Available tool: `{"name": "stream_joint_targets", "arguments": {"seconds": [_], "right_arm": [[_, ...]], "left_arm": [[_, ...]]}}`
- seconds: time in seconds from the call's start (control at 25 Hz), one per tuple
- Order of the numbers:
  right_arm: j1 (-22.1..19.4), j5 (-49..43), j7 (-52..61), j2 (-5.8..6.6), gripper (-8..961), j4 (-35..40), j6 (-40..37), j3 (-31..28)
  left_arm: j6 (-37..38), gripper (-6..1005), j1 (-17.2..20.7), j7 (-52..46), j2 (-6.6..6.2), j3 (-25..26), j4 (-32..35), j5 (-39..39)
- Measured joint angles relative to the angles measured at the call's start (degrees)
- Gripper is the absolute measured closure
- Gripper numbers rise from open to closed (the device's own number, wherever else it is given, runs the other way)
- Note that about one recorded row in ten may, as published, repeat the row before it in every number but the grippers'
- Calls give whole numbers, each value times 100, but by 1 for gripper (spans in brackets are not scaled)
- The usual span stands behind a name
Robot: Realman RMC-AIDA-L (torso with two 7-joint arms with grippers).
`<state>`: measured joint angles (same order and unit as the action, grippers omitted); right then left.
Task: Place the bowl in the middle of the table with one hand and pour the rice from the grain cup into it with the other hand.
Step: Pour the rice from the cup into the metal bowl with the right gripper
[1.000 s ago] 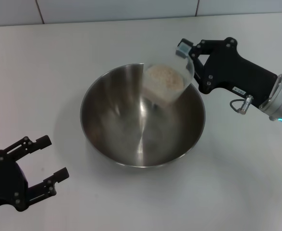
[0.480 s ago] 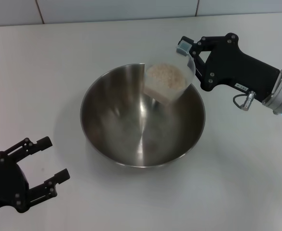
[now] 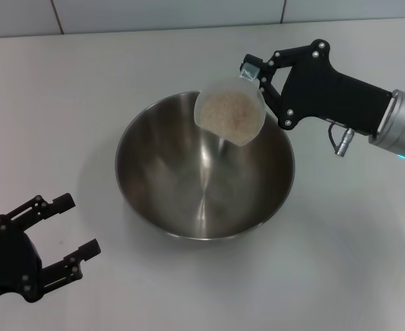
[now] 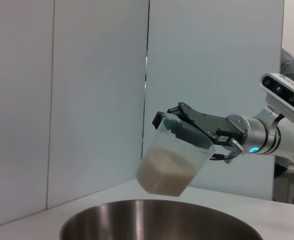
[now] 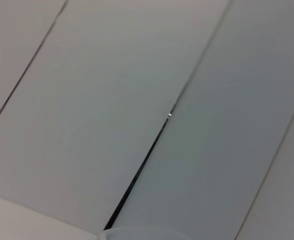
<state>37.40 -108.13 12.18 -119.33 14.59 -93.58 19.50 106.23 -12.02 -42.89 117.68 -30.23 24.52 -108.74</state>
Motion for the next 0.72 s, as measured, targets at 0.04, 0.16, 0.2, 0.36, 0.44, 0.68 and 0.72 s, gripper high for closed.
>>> {"name": "stream_joint_targets", "arguments": {"seconds": [0.04, 0.16, 0.2, 0.36, 0.44, 0.68, 0.72], "right_arm": [[16, 3, -183, 0, 940, 21, 9, 5], [65, 9, -675, -7, 941, 202, -4, 85], [65, 9, -675, -7, 941, 202, -4, 85], [80, 11, -1541, -28, 941, 313, -7, 256], [84, 12, -1842, -28, 941, 313, -9, 275], [71, 119, -3472, -39, 942, 72, -29, 282], [71, 119, -3472, -39, 941, 72, -29, 282]], "left_arm": [[-4, 229, -4, 0, 2, 0, 0, 0], [-25, 229, 0, 0, 8, 3, 0, 0], [-25, 229, 0, 0, 8, 3, 0, 0], [-43, 229, -1, 1, 12, 9, 0, 15], [-46, 229, -1, 1, 14, 9, 0, 18], [-58, 229, -4, 6, 26, 9, -106, 34], [-58, 229, -4, 6, 26, 9, -106, 34]]}}
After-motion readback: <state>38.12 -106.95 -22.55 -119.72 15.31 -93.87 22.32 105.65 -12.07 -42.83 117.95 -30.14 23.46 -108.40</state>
